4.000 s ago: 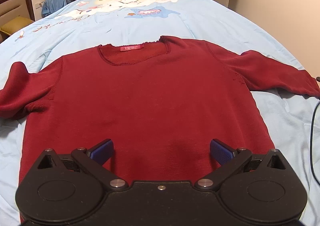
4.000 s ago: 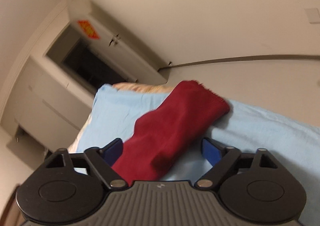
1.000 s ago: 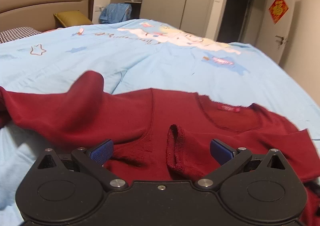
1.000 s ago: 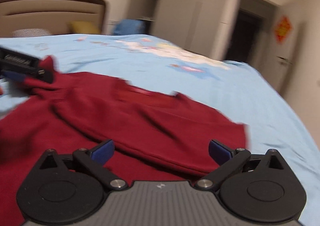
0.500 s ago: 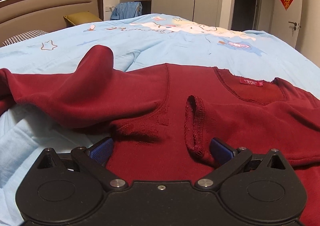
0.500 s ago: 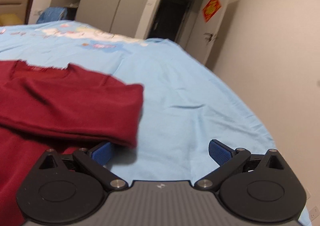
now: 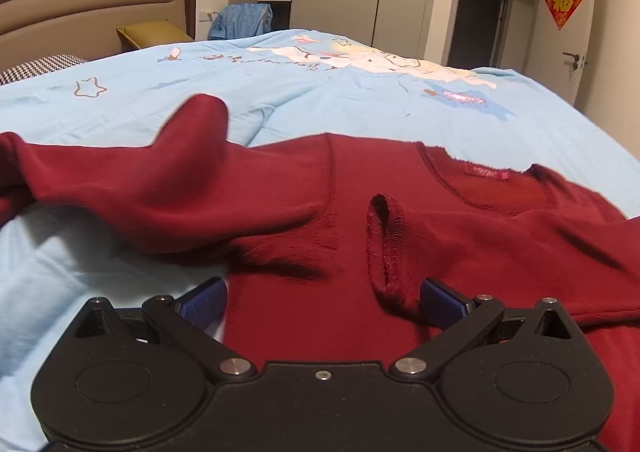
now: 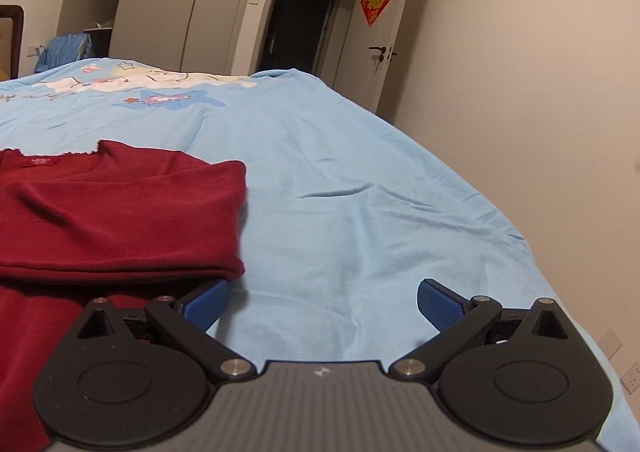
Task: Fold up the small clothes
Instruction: 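Open the right tool and smooth the folded sleeve flat, then grasp the other sleeve cuff with the left tool and lift it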
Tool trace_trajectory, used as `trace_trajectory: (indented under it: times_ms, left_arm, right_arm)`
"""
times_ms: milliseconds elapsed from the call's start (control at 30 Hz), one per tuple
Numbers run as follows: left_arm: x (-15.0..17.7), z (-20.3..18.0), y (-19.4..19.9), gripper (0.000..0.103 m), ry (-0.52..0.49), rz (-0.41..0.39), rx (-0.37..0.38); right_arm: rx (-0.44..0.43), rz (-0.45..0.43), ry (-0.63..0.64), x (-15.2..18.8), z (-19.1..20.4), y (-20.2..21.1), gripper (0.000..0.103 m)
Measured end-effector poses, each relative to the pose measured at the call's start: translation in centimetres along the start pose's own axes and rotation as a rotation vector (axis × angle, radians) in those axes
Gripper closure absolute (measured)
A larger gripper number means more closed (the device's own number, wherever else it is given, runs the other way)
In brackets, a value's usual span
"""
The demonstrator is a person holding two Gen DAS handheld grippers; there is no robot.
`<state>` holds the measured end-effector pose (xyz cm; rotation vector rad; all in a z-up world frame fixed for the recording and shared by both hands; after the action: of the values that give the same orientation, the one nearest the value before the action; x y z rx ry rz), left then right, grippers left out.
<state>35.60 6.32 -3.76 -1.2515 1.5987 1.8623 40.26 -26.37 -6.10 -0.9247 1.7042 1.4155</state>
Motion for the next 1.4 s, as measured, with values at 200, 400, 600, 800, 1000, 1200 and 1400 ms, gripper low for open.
trace_trajectory:
  times_ms: [200,400,600,800,1000,1200,1400]
  left_arm:
    - [-0.3,6.0,3.9,0.001,0.124,-0.027,0.017]
    - [-1.5,14.0,5.0,0.001,0.31,-0.022,-0.029]
    - [-3.7,21.1,3.7,0.001,0.573,0.0,0.022]
    - [-5.9,25.4,1.7,0.001,0.866,-0.014,0.093]
    - [-7.5,27.5,-1.1,0.001,1.108,0.004,0.057]
    - [-7.0,29.2,-3.7,0.016,1.268,0.119,-0.077]
    - [-6.6,29.7,-3.8,0.049,1.283,0.111,-0.109]
  right_arm:
    - [-0.1,-0.012,0.064,0.2,1.1,3.9,0.0]
    - [-0.249,-0.017,0.119,1.2,4.8,8.2,0.0]
    - [-0.403,-0.01,0.14,2.9,9.6,11.5,0.0]
    - [-0.459,0.032,0.198,4.9,13.2,13.0,0.0]
    - [-0.448,0.056,0.187,5.2,13.3,12.8,0.0]
    - [-0.441,0.071,0.187,5.6,13.2,12.5,0.0]
    - [-0.443,0.078,0.173,5.9,13.1,12.3,0.0]
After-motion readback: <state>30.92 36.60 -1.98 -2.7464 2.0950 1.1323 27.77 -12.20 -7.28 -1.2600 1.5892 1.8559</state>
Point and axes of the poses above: each gripper's, at about its wrist camera, not at the fingertips, and y roughly against the way its jaws point, z to its left, x to its underside, the point moved 2 cm from there along -y, roughly the way its jaws point, and after that the axes turned 6 degrees about -x, right-handed, at the moved point
